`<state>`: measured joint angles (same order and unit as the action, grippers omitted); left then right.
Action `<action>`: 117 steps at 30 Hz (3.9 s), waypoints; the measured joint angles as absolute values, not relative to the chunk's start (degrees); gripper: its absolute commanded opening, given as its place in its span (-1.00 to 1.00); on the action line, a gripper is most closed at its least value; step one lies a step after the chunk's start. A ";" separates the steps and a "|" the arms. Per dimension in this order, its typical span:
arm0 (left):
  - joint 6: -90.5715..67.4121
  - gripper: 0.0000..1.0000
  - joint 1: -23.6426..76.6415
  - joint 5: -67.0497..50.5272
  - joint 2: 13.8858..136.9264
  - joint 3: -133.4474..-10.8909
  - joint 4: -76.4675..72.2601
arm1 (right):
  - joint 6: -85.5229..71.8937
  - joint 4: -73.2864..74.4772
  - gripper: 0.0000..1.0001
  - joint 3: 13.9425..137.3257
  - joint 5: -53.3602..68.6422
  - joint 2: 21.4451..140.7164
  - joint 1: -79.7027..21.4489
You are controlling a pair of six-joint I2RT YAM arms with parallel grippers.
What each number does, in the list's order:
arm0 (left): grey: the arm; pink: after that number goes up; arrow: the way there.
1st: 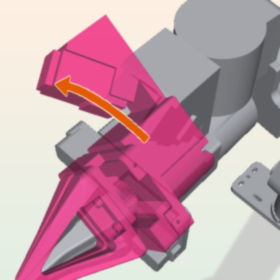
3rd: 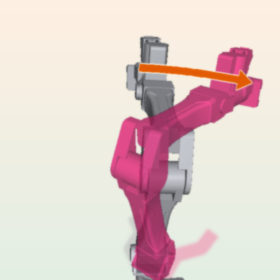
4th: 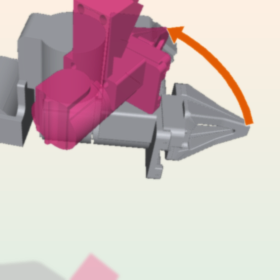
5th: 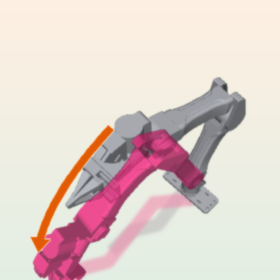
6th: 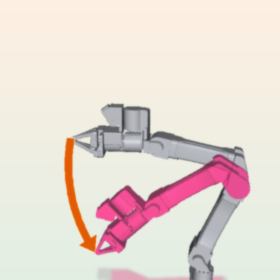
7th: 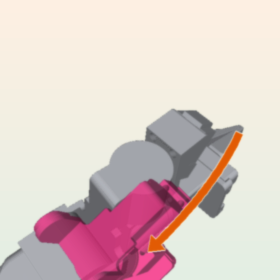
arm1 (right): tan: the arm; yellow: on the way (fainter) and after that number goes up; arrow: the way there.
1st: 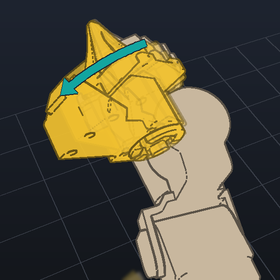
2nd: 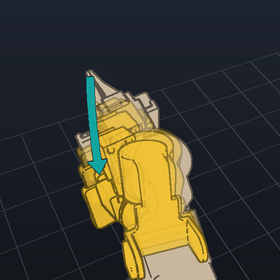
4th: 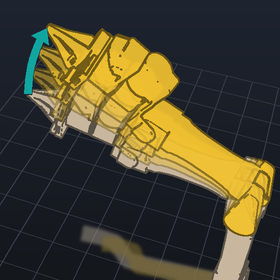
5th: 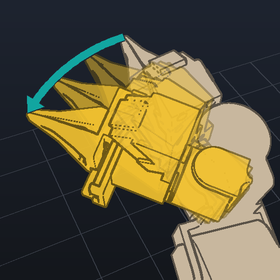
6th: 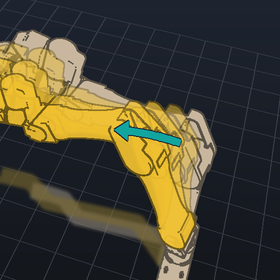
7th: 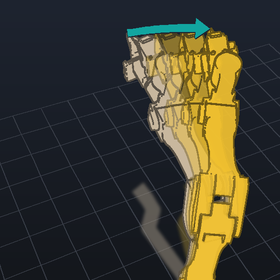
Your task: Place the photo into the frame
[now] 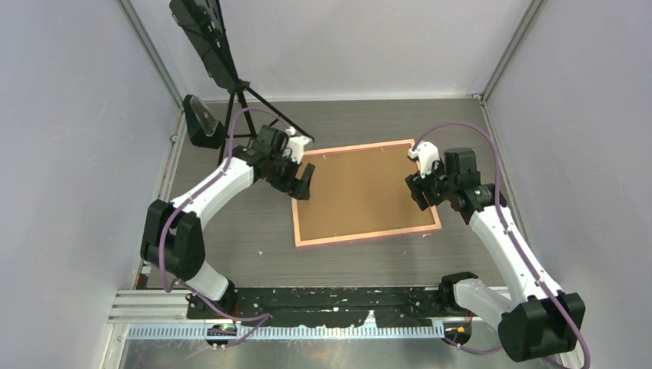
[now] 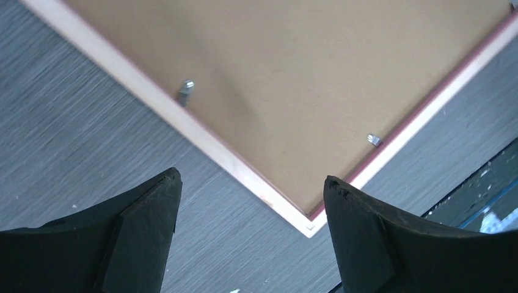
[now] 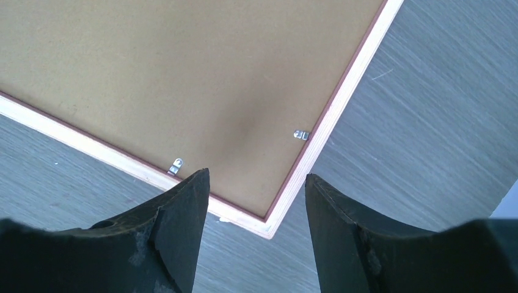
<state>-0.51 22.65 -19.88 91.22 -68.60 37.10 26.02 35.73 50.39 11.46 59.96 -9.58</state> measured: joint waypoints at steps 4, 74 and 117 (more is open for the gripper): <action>4.47 0.71 29.12 -18.41 88.53 -68.66 38.04 | 24.62 35.90 0.32 47.09 11.42 55.96 -8.80; 11.66 -0.33 63.16 0.69 112.46 -80.38 41.47 | 21.65 35.20 0.72 42.39 11.53 49.71 5.50; 12.84 -1.00 61.71 -6.70 113.62 -88.77 52.29 | 50.94 43.09 0.68 38.46 34.70 46.09 7.73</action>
